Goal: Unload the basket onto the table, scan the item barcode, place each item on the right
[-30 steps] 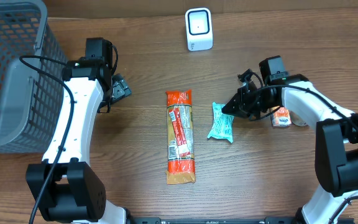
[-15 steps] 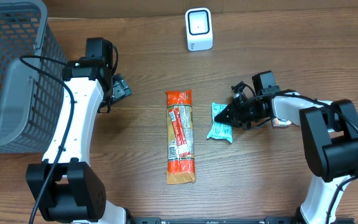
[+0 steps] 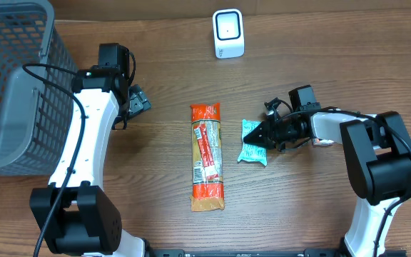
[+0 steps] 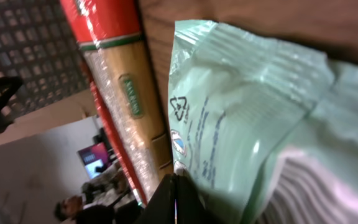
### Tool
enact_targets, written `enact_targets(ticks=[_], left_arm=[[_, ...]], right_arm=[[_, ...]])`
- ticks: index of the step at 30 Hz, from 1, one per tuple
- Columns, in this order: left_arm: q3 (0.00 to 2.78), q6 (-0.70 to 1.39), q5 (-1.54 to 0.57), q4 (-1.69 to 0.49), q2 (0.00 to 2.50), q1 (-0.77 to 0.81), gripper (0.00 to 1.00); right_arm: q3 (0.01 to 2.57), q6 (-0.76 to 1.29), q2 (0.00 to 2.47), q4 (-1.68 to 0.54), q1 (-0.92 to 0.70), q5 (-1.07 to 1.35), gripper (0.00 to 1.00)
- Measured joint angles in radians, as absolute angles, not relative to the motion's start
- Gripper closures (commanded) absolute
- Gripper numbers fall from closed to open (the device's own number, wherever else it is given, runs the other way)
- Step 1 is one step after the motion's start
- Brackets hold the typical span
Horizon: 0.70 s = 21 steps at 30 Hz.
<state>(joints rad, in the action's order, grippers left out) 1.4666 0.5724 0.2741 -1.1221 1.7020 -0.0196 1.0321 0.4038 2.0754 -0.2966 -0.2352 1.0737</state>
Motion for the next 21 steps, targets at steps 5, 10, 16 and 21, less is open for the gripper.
enact_targets(ticks=[5,10,16,21], left_arm=[[1.467,0.572,0.274,-1.122,1.702,-0.020,0.00],[1.467,0.572,0.274,-1.122,1.702,-0.020,0.00],[1.467,0.572,0.274,-1.122,1.702,-0.020,0.00],[1.467,0.572,0.274,-1.122,1.702,-0.020,0.00]], right_arm=[[1.044,0.386,2.072,-0.300,-0.238,1.142,0.96],[1.047,0.380,2.045,-0.305,-0.271,1.117,0.96],[1.051,0.411,2.040,-0.354,-0.353,0.891,0.96],[1.051,0.463,2.032,-0.310,-0.378,0.802,0.96]])
